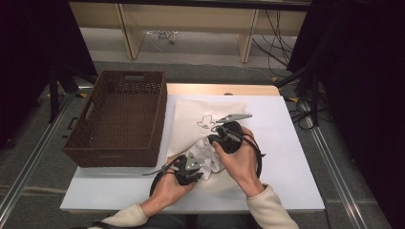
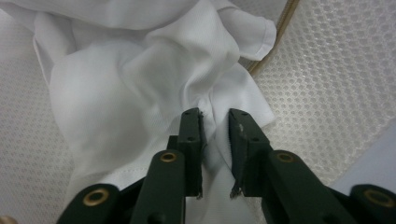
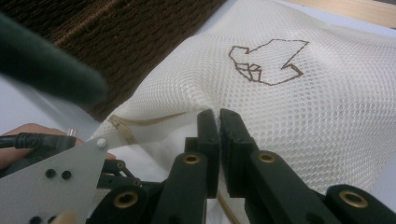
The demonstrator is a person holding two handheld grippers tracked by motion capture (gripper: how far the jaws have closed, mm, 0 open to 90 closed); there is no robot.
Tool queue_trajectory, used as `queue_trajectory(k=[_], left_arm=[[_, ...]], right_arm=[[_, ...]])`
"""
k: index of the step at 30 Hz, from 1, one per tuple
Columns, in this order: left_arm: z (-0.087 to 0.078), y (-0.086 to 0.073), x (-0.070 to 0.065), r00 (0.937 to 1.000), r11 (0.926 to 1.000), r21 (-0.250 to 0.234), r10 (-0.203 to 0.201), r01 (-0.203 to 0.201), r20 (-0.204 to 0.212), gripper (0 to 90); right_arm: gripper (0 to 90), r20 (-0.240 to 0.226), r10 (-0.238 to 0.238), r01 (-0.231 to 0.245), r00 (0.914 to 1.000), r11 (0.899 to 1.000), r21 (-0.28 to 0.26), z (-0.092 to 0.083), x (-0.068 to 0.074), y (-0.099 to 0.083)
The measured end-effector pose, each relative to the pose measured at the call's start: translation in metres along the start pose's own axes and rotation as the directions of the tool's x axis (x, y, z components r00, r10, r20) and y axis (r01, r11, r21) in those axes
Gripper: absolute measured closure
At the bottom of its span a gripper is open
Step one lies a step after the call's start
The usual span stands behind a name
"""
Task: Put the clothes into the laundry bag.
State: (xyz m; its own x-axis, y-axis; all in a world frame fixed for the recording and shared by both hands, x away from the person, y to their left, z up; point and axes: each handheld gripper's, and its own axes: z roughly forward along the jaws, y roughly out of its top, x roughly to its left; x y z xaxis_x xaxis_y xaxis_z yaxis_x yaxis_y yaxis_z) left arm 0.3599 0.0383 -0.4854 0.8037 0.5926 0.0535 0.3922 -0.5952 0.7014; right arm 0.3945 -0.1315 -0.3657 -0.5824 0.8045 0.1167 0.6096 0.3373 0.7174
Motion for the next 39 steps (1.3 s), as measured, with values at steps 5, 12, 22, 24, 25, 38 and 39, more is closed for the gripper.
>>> queue_trajectory(k=[5, 12, 22, 24, 25, 38, 39], left_arm=[[-0.004, 0.002, 0.002, 0.9994, 0.9987, -0.041, -0.029, 0.030, 0.021, 79.8], [-0.004, 0.011, -0.001, 0.9976, 0.9889, -0.135, -0.057, 0.062, 0.040, 80.4], [0.009, 0.028, 0.013, 0.9952, 0.9744, -0.203, -0.098, 0.096, 0.000, 80.0], [0.013, 0.030, 0.014, 0.9944, 0.9716, -0.214, -0.106, 0.102, -0.007, 79.8], [0.014, 0.030, 0.015, 0.9951, 0.9733, -0.209, -0.098, 0.095, -0.007, 79.7], [0.034, 0.024, 0.010, 0.9892, 0.9752, -0.175, -0.143, 0.136, -0.031, 67.7], [0.035, 0.024, 0.010, 0.9893, 0.9748, -0.171, -0.146, 0.143, -0.001, 64.0]], right_arm=[[88.4, 0.000, -0.003, 0.003, 1.0000, 1.000, -0.008, 0.000, 0.001, 0.000], [88.4, 0.000, 0.010, -0.010, 1.0000, 1.000, -0.005, -0.001, 0.002, 0.000], [88.5, -0.002, -0.009, 0.009, 1.0000, 1.000, -0.015, -0.005, 0.001, 0.001], [88.5, 0.000, 0.009, -0.009, 1.0000, 1.000, -0.011, -0.005, 0.002, 0.001], [88.5, -0.005, 0.005, -0.005, 1.0000, 1.000, -0.015, -0.005, 0.002, 0.001], [88.5, -0.008, 0.015, -0.015, 0.9999, 1.000, -0.024, -0.004, 0.000, 0.001], [88.5, -0.006, 0.011, -0.012, 0.9999, 1.000, -0.028, -0.003, 0.000, 0.001]])
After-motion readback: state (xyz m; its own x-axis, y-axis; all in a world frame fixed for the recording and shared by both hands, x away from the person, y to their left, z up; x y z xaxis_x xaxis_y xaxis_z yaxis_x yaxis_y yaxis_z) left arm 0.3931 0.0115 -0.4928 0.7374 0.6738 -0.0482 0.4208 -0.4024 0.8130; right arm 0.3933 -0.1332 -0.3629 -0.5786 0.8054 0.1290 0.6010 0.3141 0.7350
